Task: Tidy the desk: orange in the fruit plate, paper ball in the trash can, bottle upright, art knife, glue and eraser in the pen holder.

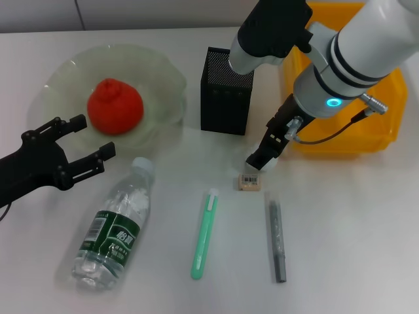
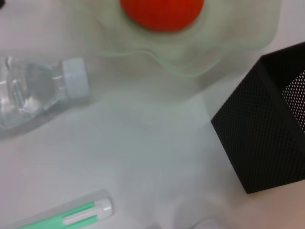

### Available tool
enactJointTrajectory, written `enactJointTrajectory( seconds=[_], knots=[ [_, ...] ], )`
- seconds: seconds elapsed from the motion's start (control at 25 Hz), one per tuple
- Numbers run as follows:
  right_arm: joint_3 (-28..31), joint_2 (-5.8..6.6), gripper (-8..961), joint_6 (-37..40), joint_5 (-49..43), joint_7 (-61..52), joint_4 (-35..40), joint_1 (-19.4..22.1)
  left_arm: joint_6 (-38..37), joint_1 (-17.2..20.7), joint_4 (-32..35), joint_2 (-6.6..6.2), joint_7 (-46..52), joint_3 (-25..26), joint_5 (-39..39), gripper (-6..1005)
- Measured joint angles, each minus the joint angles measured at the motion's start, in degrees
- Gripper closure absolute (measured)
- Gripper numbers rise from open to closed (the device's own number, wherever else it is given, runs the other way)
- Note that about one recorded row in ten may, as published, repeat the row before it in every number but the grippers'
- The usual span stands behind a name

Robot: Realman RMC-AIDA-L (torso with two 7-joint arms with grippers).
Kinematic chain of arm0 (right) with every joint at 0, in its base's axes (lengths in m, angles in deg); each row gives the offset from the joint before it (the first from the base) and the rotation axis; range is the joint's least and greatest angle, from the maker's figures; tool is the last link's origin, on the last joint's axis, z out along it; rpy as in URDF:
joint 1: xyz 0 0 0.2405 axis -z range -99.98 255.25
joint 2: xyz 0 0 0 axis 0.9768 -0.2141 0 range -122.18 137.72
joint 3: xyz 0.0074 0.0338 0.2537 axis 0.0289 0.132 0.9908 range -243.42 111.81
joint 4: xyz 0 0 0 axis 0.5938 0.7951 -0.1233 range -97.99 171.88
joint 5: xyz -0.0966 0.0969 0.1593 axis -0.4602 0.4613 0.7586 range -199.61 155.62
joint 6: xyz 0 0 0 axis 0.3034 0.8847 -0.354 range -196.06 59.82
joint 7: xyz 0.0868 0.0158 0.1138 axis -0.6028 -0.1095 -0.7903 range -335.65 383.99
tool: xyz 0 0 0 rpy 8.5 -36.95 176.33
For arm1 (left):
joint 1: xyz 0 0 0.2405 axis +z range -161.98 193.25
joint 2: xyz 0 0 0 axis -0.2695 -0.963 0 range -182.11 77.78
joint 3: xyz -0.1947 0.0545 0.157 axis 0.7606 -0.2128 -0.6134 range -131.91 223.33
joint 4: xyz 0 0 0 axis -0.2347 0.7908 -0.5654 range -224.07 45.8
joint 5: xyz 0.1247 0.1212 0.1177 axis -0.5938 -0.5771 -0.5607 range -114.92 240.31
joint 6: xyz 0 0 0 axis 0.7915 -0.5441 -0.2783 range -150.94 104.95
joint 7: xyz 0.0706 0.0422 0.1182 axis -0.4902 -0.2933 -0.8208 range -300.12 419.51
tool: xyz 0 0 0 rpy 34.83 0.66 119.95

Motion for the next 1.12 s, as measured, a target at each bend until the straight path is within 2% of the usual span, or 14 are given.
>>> enactJointTrajectory(
  seconds=[0.56,0.76,0.88,0.92,0.96,1.0,1.08,1.12],
  knots=[
    [-1.5,-0.2,142,-4.9,0.4,0.5,-11.2,-4.3,-0.1,0.2,-1.0,0.0,-0.7,0.3,0.0,203],
    [-1.7,-0.2,147,-5.4,0.8,0.6,-11.9,-4.7,-0.1,0.3,-1.0,0.0,-0.7,0.4,0.0,204],
    [-1.4,-0.17,327,-4.0,1.5,0.6,-8.7,-3.7,-0.1,0.3,-1.0,0.0,-0.7,0.5,0.0,204],
    [-0.8,-0.07,357,-2.2,1.7,0.3,-5.1,-2.6,0.0,0.3,-1.0,-0.03,-0.7,0.5,0.0,204],
    [-0.8,-0.07,387,-2.2,1.7,0.3,-5.1,-2.6,0.0,0.3,-1.0,-0.03,-0.7,0.5,0.0,205],
    [0.7,0.1,417,0.9,1.6,0.0,-0.3,-1.3,-0.1,0.3,-1.0,-0.06,-0.7,0.5,0.0,205],
    [2.1,0.15,477,2.8,1.5,0.0,2.5,-0.5,-0.1,0.2,-1.0,-0.07,-0.7,0.5,0.0,205],
    [3.7,0.18,477,5.0,1.3,-0.1,6.1,0.4,-0.2,0.2,-1.0,-0.07,-0.7,0.5,0.1,205]
  ],
)
